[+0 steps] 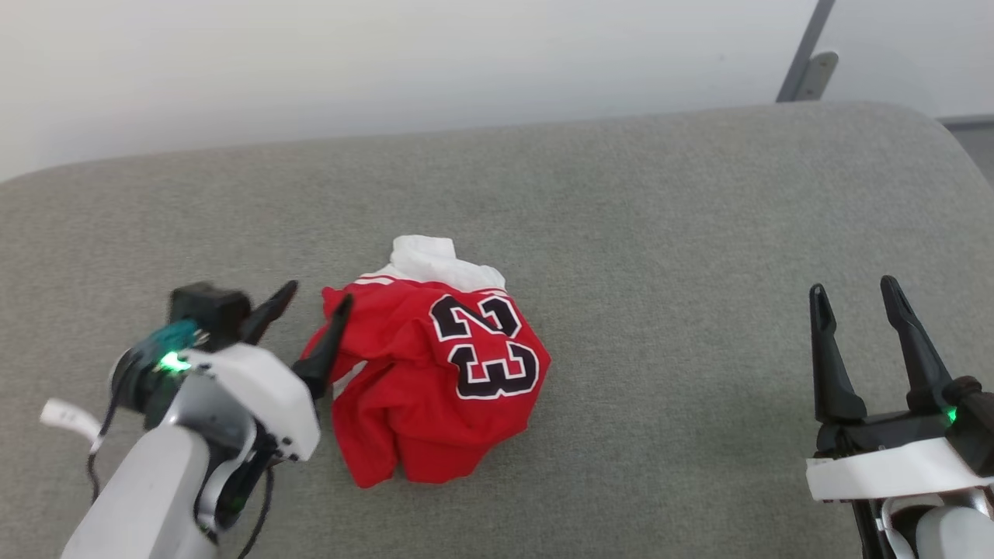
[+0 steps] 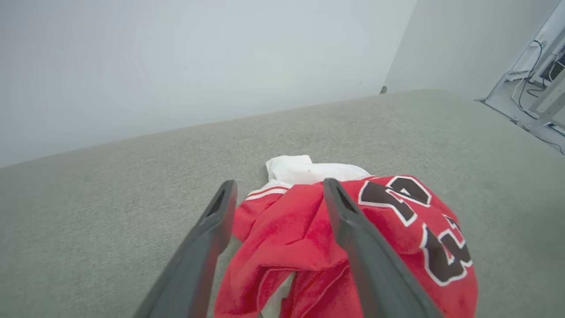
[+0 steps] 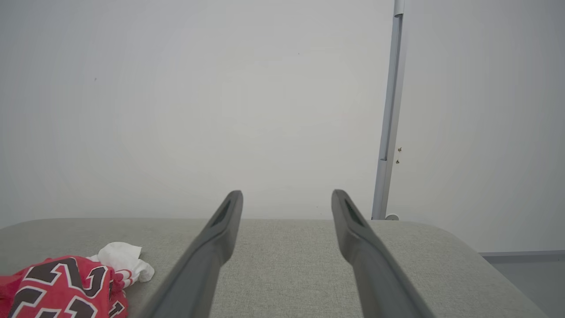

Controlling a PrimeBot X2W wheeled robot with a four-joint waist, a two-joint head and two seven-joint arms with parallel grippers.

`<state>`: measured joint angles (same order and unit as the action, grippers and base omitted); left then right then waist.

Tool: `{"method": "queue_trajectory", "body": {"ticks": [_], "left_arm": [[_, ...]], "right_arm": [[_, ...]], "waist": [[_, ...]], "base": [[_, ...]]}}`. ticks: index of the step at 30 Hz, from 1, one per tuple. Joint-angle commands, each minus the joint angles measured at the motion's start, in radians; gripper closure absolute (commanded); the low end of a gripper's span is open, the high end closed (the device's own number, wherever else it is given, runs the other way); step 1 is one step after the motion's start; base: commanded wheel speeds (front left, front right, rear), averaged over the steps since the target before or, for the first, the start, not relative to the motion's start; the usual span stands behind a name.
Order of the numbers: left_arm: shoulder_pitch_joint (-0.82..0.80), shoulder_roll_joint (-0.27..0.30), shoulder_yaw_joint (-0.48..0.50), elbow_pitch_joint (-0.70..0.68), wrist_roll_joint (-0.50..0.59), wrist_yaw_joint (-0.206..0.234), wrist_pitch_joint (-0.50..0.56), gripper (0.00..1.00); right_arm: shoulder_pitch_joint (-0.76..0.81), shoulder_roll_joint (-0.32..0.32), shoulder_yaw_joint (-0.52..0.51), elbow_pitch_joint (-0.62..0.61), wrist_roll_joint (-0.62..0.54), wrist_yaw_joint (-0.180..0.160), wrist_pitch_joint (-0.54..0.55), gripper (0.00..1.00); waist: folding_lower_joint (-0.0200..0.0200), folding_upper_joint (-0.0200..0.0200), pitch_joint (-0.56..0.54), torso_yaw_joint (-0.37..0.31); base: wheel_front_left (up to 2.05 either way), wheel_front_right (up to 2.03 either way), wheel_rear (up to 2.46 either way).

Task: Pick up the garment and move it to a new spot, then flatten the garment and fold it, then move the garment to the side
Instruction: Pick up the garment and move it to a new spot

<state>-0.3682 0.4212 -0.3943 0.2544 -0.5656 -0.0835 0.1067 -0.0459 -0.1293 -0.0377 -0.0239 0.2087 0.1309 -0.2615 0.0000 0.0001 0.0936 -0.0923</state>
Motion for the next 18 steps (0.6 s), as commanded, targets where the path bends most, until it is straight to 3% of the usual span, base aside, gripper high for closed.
{"method": "queue_trajectory", "body": {"ticks": [1, 12, 18], "left_arm": [[0.022, 0.008, 0.012, 0.0, -0.001, 0.005, -0.034, 0.0], [0.194, 0.031, 0.086, 0.012, -0.002, 0.001, -0.326, 0.0], [0.276, 0.019, 0.162, 0.007, 0.021, -0.006, -0.373, 0.0]], "right_arm": [[0.015, -0.005, -0.003, 0.005, 0.006, 0.0, -0.005, 0.0], [0.057, -0.023, -0.019, 0.016, 0.01, 0.0, -0.005, 0.0], [0.073, -0.032, -0.028, 0.024, 0.013, 0.0, -0.005, 0.0]], "waist": [[0.0, -0.0001, -0.015, 0.015], [0.0, -0.0001, -0.073, 0.058], [0.0, -0.0001, -0.083, 0.069]], "base": [[0.0, 0.0, 0.0], [0.0, 0.0, 0.0], [0.0, 0.0, 0.0]]}}
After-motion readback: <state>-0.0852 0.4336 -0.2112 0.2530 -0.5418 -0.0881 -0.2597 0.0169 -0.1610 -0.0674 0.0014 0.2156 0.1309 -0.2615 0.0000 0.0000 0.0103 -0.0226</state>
